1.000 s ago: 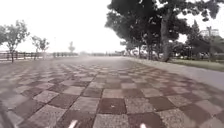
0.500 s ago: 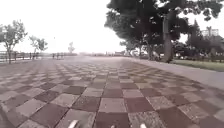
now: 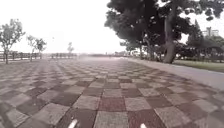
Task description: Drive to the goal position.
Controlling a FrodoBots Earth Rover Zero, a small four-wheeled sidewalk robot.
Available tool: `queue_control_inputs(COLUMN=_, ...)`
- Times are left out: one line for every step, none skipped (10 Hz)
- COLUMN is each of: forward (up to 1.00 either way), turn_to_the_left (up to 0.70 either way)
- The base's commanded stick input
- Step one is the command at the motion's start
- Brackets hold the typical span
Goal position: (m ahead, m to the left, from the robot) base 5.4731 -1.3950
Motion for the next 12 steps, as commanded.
queue_control_inputs(forward=0.70, turn_to_the_left=0.00)
queue_control_inputs(forward=0.70, turn_to_the_left=0.00)
queue_control_inputs(forward=0.70, turn_to_the_left=0.00)
queue_control_inputs(forward=0.70, turn_to_the_left=0.00)
queue_control_inputs(forward=0.70, turn_to_the_left=0.00)
queue_control_inputs(forward=0.70, turn_to_the_left=0.00)
queue_control_inputs(forward=0.70, turn_to_the_left=0.00)
queue_control_inputs(forward=0.70, turn_to_the_left=0.00)
queue_control_inputs(forward=0.70, turn_to_the_left=0.00)
queue_control_inputs(forward=0.70, turn_to_the_left=0.00)
queue_control_inputs(forward=0.70, turn_to_the_left=0.00)
queue_control_inputs(forward=0.70, turn_to_the_left=0.00)
